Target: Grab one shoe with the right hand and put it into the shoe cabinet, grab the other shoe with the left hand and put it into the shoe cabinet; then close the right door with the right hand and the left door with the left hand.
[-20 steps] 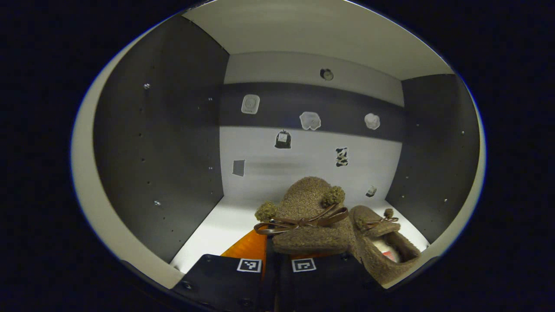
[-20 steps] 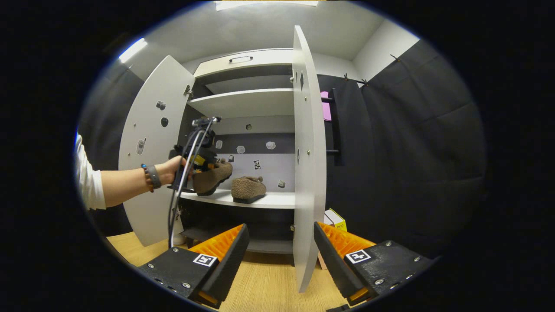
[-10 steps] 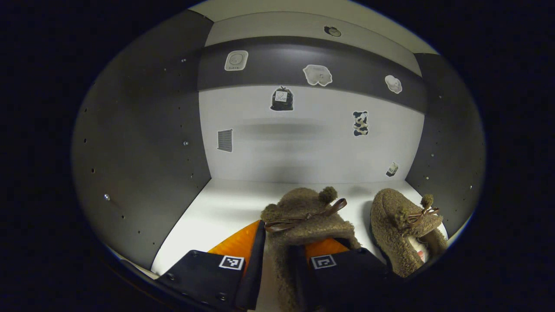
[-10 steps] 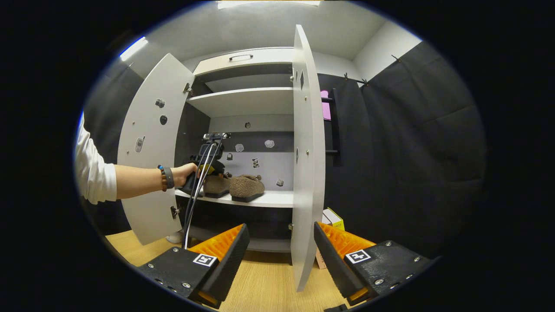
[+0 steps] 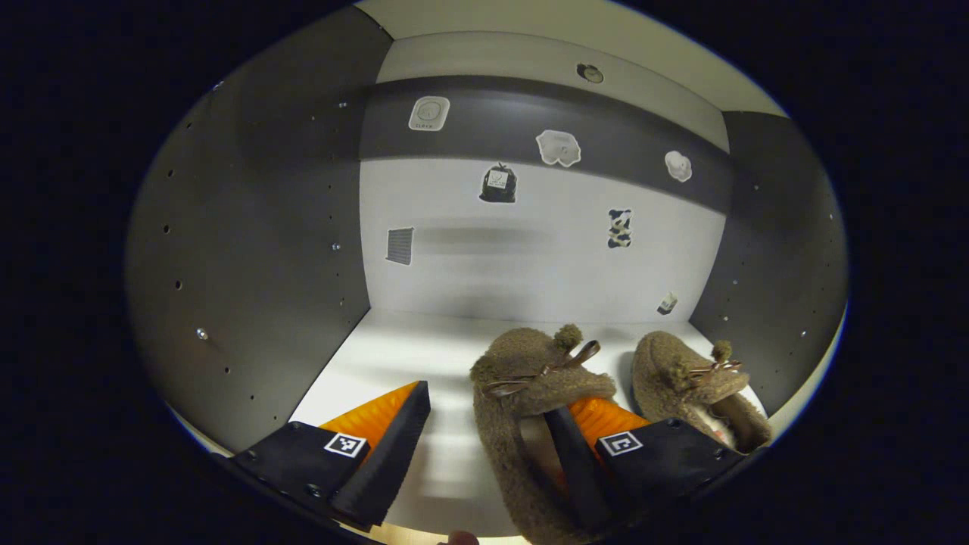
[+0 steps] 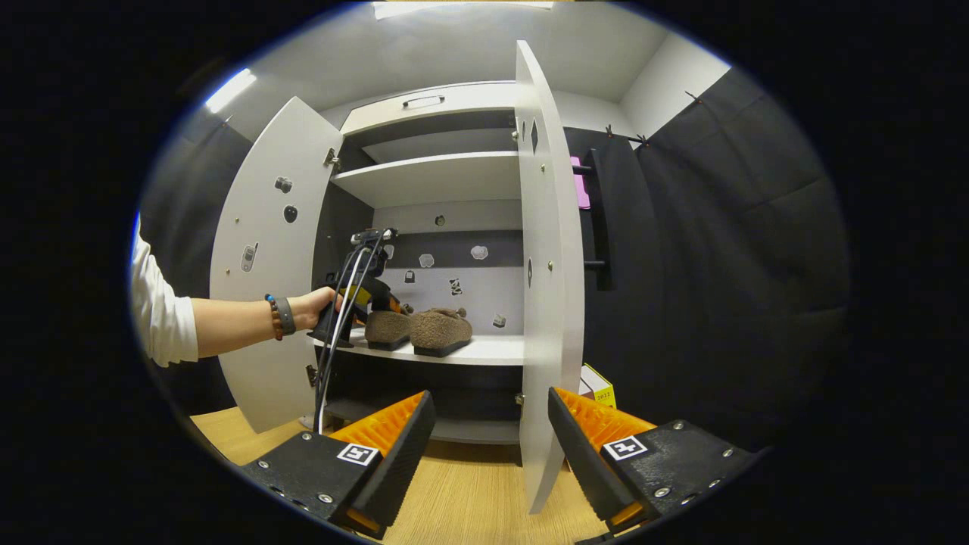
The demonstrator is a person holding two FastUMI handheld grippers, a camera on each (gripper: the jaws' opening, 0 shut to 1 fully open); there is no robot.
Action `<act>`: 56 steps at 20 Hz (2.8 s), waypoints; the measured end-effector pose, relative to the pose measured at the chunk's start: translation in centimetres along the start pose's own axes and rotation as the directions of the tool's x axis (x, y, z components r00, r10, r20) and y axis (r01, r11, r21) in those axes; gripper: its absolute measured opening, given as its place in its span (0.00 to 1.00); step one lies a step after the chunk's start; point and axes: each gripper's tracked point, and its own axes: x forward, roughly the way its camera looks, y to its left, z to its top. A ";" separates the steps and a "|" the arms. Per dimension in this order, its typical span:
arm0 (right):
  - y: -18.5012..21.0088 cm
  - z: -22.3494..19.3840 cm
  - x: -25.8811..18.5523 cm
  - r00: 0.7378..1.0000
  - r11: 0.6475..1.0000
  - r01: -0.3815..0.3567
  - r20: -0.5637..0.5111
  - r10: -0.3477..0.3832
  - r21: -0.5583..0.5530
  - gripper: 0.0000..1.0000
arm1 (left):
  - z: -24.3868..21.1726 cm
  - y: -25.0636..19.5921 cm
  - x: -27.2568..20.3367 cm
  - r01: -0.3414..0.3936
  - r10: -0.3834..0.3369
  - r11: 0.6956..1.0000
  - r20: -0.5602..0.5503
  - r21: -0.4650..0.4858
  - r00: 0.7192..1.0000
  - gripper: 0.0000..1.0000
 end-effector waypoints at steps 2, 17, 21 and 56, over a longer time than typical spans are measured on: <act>0.3 0.0 0.2 1.000 1.000 -0.010 -0.001 0.010 0.003 0.92 | 0.2 -0.7 -1.8 0.039 -0.039 0.999 0.006 -0.001 0.999 0.96; 4.8 1.1 1.5 0.990 0.990 -0.136 0.028 0.135 0.033 0.92 | 4.1 -4.1 -25.0 0.099 -0.139 0.987 0.380 0.124 0.915 0.99; 5.9 1.2 1.1 0.986 0.985 -0.163 0.040 0.161 0.048 0.92 | -0.4 -2.9 -29.9 0.033 -0.087 0.990 0.409 0.138 0.908 0.96; -18.4 16.6 4.3 0.963 0.977 0.210 0.169 -0.212 0.025 0.92 | -14.5 6.2 -40.1 -0.189 0.179 0.982 0.460 -0.026 0.869 0.96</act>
